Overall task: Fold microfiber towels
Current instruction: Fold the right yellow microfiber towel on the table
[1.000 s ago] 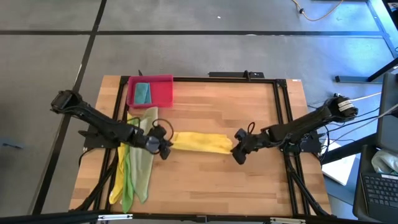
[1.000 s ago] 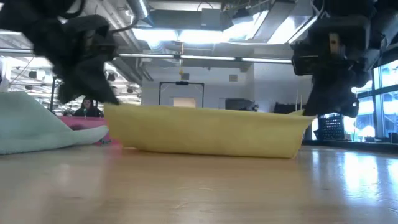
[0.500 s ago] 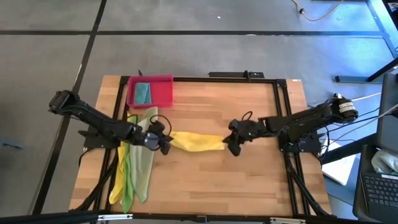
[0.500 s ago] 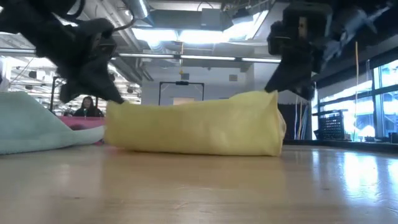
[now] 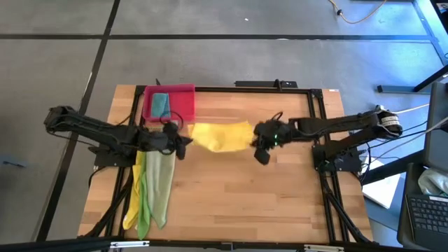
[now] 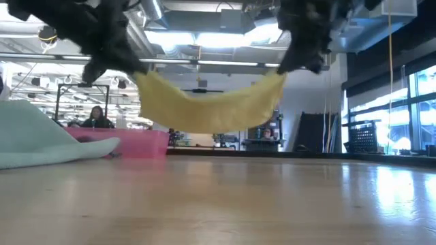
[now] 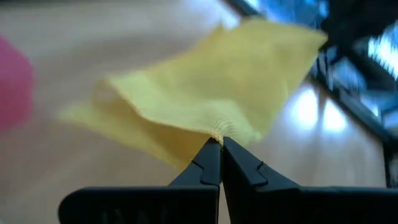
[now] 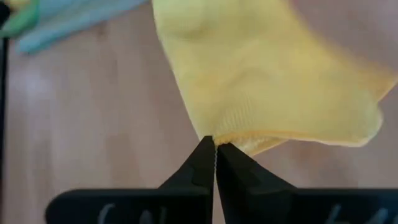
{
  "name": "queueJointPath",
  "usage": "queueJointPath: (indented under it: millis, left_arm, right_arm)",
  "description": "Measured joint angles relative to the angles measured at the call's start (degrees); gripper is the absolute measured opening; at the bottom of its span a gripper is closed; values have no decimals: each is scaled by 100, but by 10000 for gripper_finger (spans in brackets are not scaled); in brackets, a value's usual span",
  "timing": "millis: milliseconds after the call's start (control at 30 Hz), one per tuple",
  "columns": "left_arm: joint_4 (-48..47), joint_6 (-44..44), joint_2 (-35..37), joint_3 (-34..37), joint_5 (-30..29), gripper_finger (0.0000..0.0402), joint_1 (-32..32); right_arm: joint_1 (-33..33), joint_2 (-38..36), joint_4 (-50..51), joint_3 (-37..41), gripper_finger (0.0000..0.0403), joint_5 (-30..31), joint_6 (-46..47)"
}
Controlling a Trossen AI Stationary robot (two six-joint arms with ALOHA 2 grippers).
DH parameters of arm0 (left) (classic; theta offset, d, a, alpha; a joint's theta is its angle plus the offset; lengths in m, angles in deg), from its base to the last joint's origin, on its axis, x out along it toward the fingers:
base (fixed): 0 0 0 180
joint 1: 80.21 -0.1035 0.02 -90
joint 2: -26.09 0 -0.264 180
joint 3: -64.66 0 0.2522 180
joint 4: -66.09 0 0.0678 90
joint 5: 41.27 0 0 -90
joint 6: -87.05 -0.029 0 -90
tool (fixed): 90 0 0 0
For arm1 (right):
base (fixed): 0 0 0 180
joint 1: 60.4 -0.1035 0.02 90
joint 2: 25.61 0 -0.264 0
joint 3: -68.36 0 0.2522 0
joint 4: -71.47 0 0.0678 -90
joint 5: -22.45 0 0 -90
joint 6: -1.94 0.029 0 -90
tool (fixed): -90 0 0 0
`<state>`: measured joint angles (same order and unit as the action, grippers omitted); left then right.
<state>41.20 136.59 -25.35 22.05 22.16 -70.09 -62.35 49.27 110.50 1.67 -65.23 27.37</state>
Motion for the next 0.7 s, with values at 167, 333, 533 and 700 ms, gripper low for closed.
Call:
queueJointPath:
  millis: [167, 333, 533, 700]
  left_arm:
    - [-435, 1025, -623, 290, 124, 0, 802]
    - [711, 2339, -1555, 671, 686, 0, 1583]
    - [1770, 2531, -2461, 725, 1475, 9, 2149]
    - [1949, 2659, -2771, 725, 2006, 32, 2376]
  right_arm:
    - [-531, 225, -699, 948, 13, -344, 877]
    - [-954, 486, -2368, 1968, 14, -838, 2432]
    - [-1388, 681, -3467, 2385, 49, -1198, 3261]
    - [-1592, 677, -3505, 2386, 101, -1514, 3239]
